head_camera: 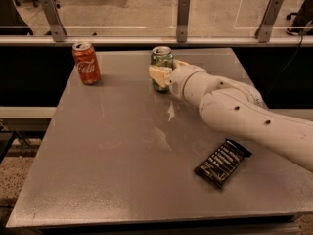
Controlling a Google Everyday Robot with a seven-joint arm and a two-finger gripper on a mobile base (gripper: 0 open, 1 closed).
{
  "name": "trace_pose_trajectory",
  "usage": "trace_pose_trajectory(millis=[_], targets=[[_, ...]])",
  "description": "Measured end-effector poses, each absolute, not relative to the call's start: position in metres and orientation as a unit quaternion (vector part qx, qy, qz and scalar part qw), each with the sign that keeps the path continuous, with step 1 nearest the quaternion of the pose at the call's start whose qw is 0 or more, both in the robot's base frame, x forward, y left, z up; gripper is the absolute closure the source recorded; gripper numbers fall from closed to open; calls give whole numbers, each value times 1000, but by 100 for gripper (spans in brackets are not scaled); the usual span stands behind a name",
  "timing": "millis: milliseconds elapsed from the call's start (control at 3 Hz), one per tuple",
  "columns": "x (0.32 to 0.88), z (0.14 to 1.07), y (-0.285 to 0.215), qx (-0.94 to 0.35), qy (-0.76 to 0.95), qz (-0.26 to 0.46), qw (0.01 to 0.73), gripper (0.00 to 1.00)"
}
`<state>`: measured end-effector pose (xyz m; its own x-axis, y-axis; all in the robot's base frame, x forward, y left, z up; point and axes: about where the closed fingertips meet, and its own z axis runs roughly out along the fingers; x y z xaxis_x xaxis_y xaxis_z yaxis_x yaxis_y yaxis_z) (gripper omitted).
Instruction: Place green can upright
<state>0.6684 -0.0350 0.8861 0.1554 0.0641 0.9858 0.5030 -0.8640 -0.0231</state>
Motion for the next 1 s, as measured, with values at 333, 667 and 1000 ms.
trace_pose_trajectory(millis=[333,667,1000], targets=[[664,884,-34,-730,-196,-632,172,46],[663,886,-32,-728,-197,-634,172,23],[662,890,-30,-726,-198,-635,172,0]])
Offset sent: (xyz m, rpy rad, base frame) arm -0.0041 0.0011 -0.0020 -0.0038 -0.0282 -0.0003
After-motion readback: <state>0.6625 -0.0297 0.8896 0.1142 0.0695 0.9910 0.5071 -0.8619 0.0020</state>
